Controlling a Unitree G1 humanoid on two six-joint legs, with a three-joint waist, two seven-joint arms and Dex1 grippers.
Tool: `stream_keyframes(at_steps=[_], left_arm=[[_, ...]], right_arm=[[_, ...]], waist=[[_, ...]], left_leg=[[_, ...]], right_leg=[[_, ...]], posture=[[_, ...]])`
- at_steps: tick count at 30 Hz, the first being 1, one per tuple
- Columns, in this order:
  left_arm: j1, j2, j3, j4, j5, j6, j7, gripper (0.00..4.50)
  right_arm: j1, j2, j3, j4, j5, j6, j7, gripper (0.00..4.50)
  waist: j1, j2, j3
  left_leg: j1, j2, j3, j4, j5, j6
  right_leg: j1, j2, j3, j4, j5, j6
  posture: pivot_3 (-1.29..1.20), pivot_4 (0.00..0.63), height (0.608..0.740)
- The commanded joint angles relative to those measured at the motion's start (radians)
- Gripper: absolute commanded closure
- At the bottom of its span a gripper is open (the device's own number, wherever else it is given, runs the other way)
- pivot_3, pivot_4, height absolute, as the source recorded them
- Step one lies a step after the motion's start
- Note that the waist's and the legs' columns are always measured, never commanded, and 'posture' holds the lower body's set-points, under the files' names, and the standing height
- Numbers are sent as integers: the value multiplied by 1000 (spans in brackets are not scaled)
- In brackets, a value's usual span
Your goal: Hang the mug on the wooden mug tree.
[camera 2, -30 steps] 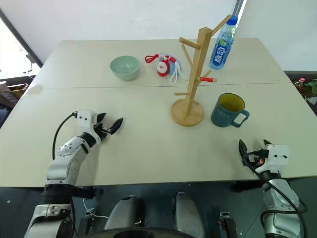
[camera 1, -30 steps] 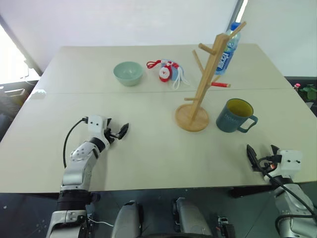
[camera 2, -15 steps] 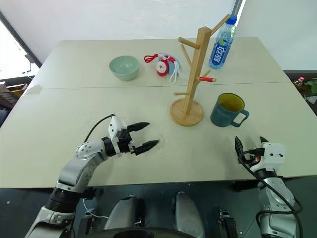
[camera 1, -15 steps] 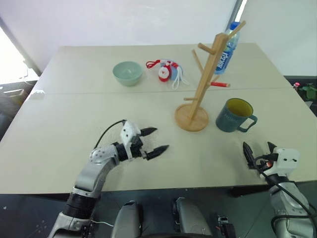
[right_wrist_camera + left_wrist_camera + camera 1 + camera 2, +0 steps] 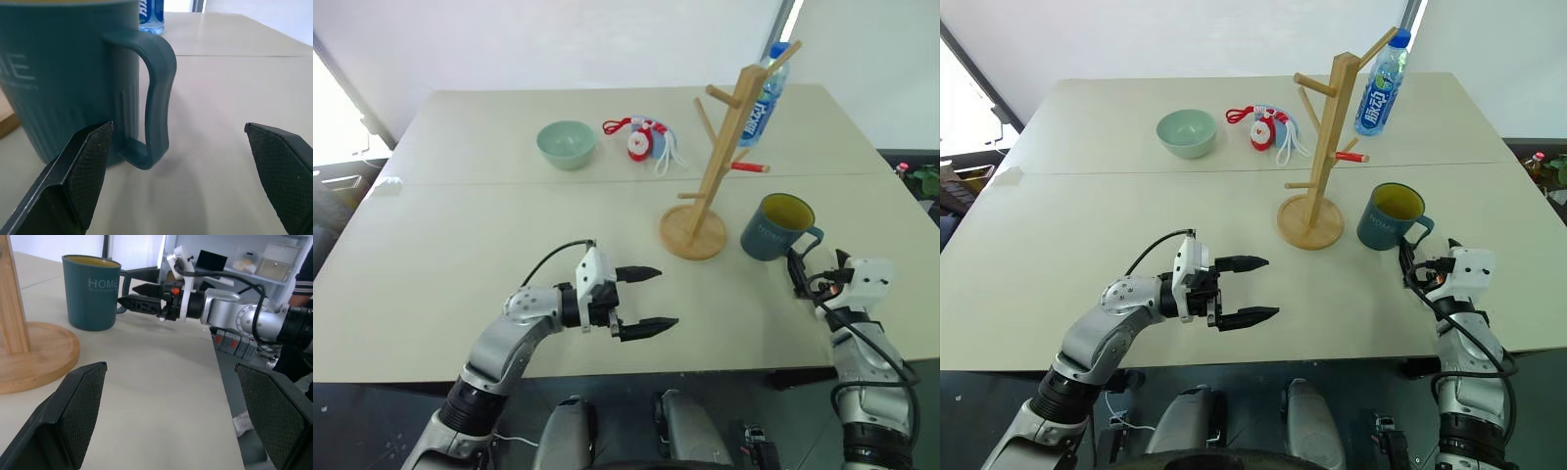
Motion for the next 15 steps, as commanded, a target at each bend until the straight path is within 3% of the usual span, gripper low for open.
stream_keyframes(at_steps=[1,15], left_arm=[[-4,4,12,-36,-15,-13,-2,0],[-5,6,11,-34,-24,-11,5,0]], right_arm=[[-26,-10,-16,30,-13,-40,-17,62],[-126,-21,-17,171,-2,-75,-9,62]], waist=[[0,0,0],[-2,0,0]], left_leg=[[0,0,0,0,0,0],[1,0,0,0,0,0]], right_leg=[[0,0,0,0,0,0],[0,1,0,0,0,0]], posture=[[0,150,740],[0,150,740]])
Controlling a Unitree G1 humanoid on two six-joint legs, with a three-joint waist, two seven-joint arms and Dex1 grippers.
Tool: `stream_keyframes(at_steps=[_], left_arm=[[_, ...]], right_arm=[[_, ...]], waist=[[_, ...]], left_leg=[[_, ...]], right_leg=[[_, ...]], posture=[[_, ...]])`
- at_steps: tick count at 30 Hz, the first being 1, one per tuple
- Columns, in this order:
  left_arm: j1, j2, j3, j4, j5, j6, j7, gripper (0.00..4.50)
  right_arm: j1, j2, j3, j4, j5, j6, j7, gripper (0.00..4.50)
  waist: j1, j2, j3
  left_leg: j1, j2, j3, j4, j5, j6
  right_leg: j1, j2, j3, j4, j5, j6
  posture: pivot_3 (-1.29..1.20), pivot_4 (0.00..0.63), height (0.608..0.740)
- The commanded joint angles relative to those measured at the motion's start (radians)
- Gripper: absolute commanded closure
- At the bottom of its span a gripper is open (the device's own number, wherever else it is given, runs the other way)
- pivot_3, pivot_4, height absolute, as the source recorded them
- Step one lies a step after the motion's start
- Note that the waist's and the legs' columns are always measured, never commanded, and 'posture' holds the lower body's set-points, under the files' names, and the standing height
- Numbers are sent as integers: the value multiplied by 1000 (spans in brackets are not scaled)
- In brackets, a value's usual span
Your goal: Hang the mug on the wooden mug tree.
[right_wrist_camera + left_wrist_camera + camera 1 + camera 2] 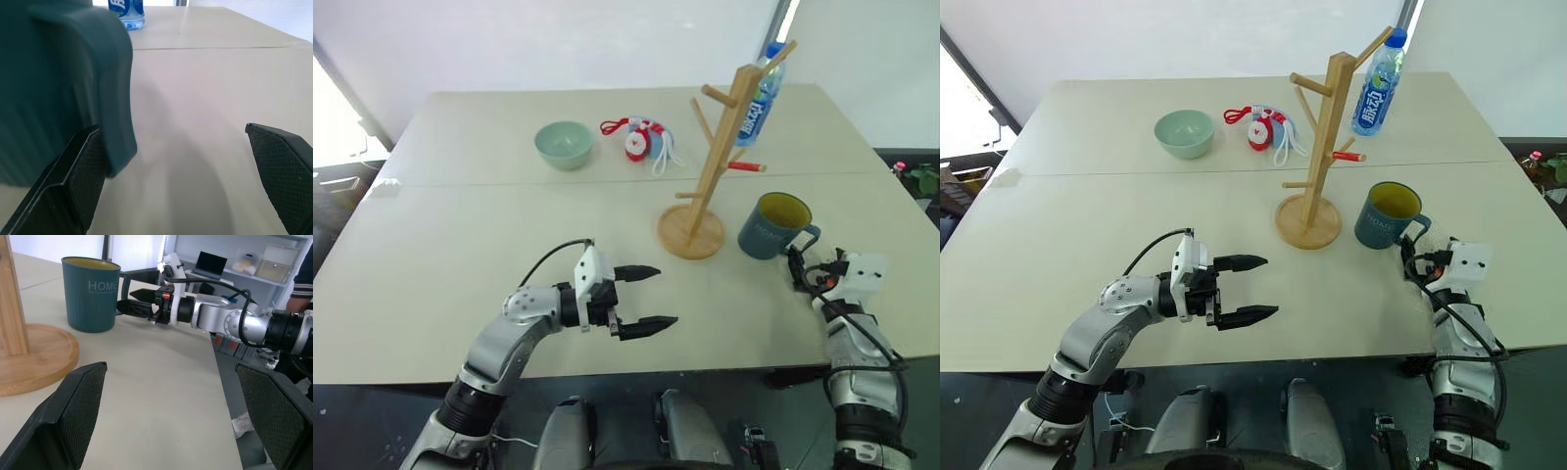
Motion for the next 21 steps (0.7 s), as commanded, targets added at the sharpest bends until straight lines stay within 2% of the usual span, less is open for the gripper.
stream_keyframes(at_steps=[1,2,5,8,11,12,17,21], left_arm=[[-3,-4,10,-36,-15,-10,5,0],[-2,-4,10,-37,-15,-10,6,0],[2,-5,11,-39,-13,-13,14,0],[2,-5,12,-38,-12,-15,17,0],[1,-6,12,-35,-13,-16,19,0],[-1,-7,12,-31,-13,-18,19,0],[-7,-10,13,-20,-14,-21,13,0],[-15,-11,15,-4,-14,-29,3,0]], right_arm=[[-27,-9,-9,10,18,-26,21,62],[-31,-9,-8,13,20,-27,26,62],[-36,-1,-3,9,41,-19,53,954],[-36,5,5,-2,53,-9,72,2407],[-24,15,19,-35,64,0,81,4085],[-20,18,23,-47,68,4,82,4435],[20,8,37,-150,46,47,51,4435],[159,-106,103,-442,-18,98,146,4435]], waist=[[0,0,0],[0,0,0],[0,0,0],[0,0,0],[0,0,0],[0,0,0],[2,0,0],[4,2,1]], left_leg=[[0,0,0,0,0,0],[0,0,0,0,0,0],[0,0,0,0,0,0],[0,0,0,0,0,0],[0,0,0,0,0,0],[0,0,0,0,0,0],[0,0,0,0,0,0],[-1,0,0,0,0,0]], right_leg=[[0,0,0,0,0,0],[0,0,0,0,0,0],[0,0,0,0,0,0],[0,0,0,0,0,0],[0,0,0,0,0,0],[0,0,0,0,0,0],[0,0,0,0,0,0],[0,-1,0,0,0,0]], posture=[[0,150,740],[0,150,740],[0,150,740],[0,150,740],[0,150,740],[0,150,740],[0,150,740],[0,150,740]])
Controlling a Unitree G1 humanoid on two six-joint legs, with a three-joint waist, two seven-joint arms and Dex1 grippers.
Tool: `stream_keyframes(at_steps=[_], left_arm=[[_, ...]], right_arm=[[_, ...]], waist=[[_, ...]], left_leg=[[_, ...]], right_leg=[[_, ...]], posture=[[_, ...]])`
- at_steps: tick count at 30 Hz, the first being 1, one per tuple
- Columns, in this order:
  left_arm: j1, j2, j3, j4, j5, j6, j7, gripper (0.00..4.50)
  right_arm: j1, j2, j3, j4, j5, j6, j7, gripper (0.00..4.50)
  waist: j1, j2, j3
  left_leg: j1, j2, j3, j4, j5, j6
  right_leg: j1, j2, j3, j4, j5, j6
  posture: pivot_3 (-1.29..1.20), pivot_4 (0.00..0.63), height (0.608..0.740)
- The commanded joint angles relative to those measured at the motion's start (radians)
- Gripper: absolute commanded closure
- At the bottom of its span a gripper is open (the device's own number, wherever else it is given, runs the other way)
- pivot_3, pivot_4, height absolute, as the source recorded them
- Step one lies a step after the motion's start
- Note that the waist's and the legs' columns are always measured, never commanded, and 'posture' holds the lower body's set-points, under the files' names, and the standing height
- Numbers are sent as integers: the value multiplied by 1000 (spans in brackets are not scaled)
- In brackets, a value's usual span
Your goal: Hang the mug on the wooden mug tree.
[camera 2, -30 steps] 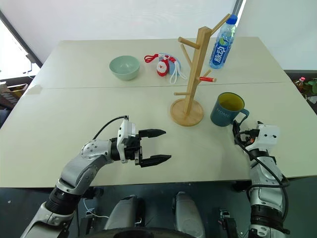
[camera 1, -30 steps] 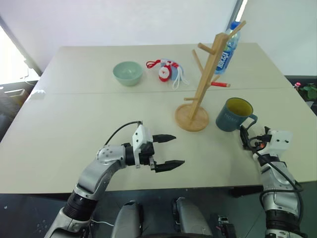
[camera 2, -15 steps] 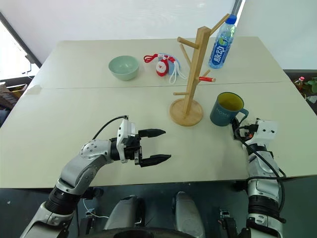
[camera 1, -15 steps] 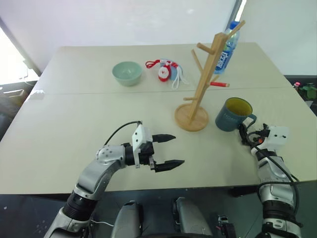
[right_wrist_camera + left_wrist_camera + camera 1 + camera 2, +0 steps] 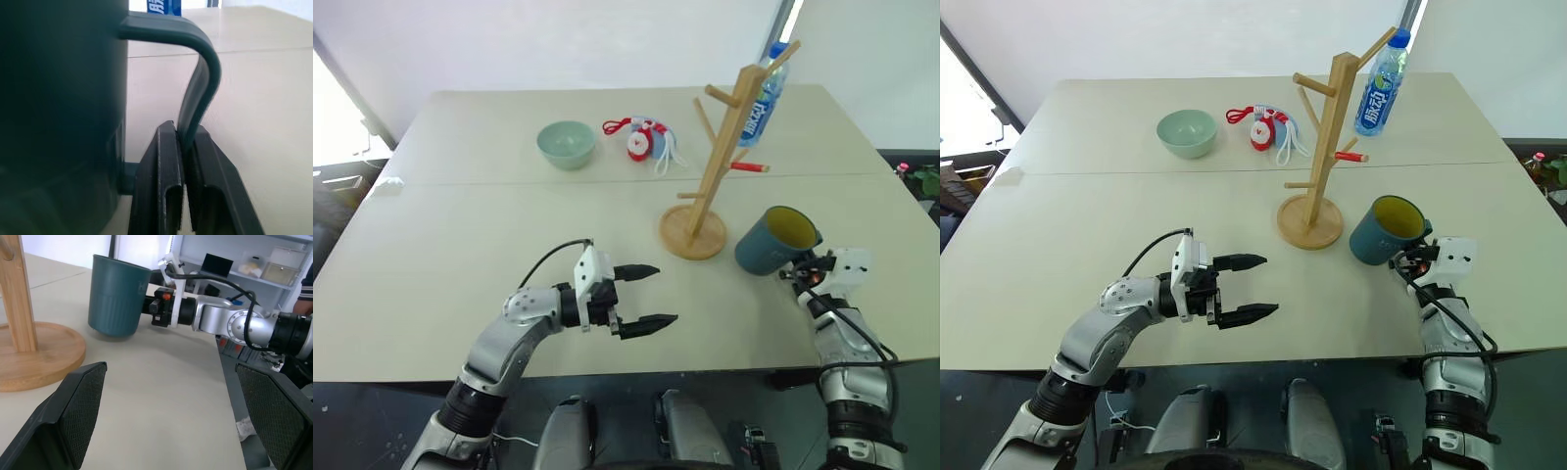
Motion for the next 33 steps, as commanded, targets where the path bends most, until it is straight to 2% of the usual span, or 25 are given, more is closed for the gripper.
stream_keyframes(at_steps=[1,5,10,16,24,33], left_arm=[[-19,-5,13,-3,-14,-26,-16,0],[-32,-15,6,25,-15,-38,-38,0],[-57,-26,2,63,-1,-66,-60,0],[-93,-28,49,64,-35,-57,-54,0],[-170,20,133,21,-118,22,-56,0],[-182,59,166,-33,-180,78,-45,0]], right_arm=[[101,-123,48,-291,-69,11,101,4435],[178,-295,78,-535,-127,51,213,4435],[65,-408,61,-650,-116,194,228,4435],[-35,-391,62,-636,-119,287,203,4435],[-131,-370,72,-490,-130,234,219,4435],[-283,-372,124,-368,-130,204,259,4435]], waist=[[1,2,0],[-5,1,1],[-2,0,1],[2,-1,2],[0,-1,2],[-2,-1,2]], left_leg=[[0,0,0,0,0,0],[1,-1,1,1,0,0],[2,-1,0,2,0,0],[-1,-1,-2,2,0,0],[-4,-3,-1,2,0,0],[-3,-2,-1,2,0,0]], right_leg=[[0,0,0,0,0,0],[1,0,0,0,-1,1],[1,2,-1,0,-2,3],[1,2,-1,-1,-1,1],[-1,1,-1,-2,-1,1],[0,1,-1,-1,0,1]], posture=[[0,150,740],[0,150,740],[0,150,740],[0,150,740],[0,150,740],[0,150,740]])
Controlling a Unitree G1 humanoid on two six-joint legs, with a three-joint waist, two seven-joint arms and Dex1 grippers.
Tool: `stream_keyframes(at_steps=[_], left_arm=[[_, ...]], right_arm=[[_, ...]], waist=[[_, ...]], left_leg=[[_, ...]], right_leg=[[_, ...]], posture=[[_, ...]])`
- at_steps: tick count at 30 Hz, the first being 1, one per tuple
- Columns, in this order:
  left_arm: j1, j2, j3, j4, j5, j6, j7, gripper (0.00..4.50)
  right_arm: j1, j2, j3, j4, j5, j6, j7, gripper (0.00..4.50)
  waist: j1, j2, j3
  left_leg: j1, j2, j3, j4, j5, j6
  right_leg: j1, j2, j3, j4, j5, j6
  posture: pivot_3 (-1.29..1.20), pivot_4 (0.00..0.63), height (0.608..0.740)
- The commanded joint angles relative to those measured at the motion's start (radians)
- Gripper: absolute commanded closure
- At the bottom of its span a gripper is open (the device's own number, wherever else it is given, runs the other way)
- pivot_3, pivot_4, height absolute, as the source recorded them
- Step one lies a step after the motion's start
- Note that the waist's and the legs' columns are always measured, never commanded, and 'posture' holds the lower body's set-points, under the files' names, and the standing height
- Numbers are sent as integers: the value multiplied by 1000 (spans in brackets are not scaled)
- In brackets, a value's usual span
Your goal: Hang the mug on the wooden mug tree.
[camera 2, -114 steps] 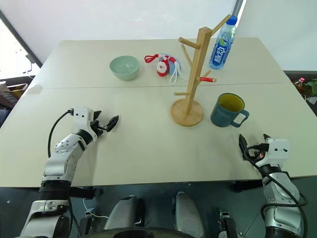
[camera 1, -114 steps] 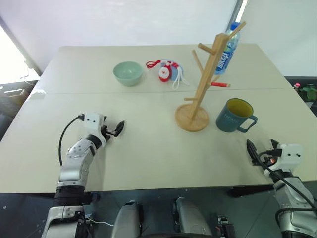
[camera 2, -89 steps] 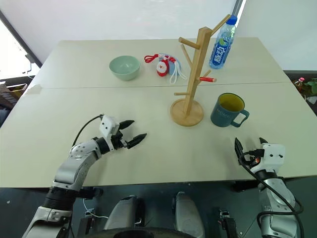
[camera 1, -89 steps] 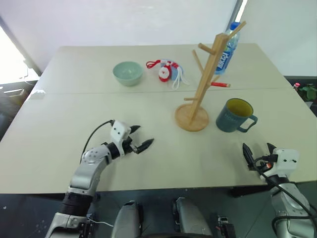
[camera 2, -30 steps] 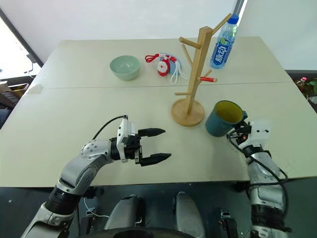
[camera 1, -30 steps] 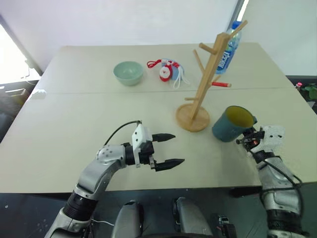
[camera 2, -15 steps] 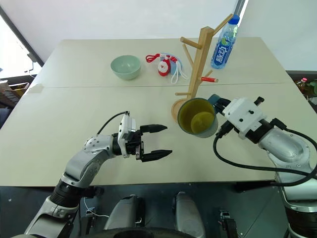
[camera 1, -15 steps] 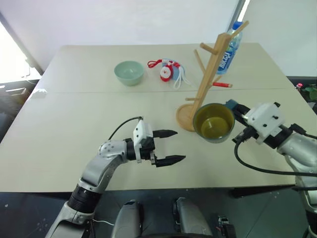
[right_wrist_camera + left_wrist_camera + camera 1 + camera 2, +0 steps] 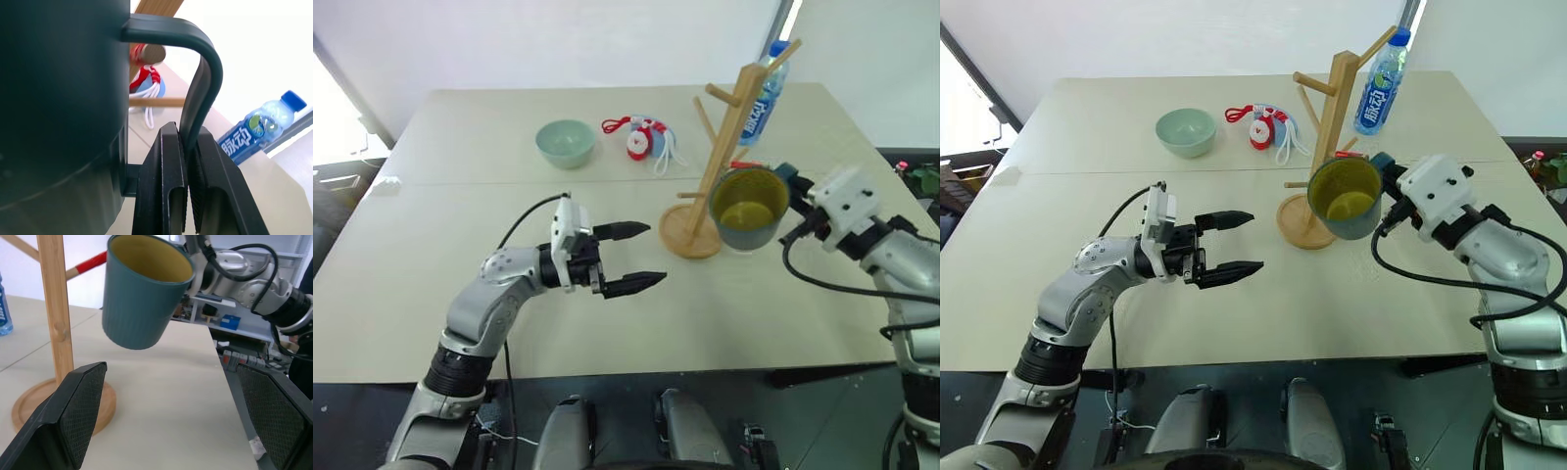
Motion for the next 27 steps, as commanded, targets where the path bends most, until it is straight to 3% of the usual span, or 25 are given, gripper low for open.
stream_keyframes(at_steps=[1,19,22,26,27], left_arm=[[-4,5,30,-45,-27,6,9,0],[-48,-6,61,-92,-102,45,57,0],[-50,-6,60,-90,-102,44,58,0],[-51,-9,59,-87,-100,41,59,0],[-52,-10,59,-86,-99,39,59,0]], right_arm=[[-61,-1,18,5,-1,-15,15,4435],[-197,44,125,104,-62,53,-1,4435],[-202,45,119,106,-61,57,-7,3533],[-195,28,103,96,-86,39,-27,1472],[-188,22,92,87,-82,43,-25,1472]], waist=[[0,0,0],[0,0,0],[0,0,0],[0,0,0],[1,0,0]], left_leg=[[0,0,0,0,0,0],[0,0,0,0,0,0],[0,0,0,0,0,0],[0,0,0,0,0,0],[0,0,0,0,0,0]], right_leg=[[0,0,0,0,0,0],[0,0,0,0,0,0],[0,0,0,1,0,0],[0,0,0,1,0,0],[0,0,0,1,0,0]], posture=[[0,150,740],[0,150,740],[0,150,740],[0,150,740],[0,150,740]])
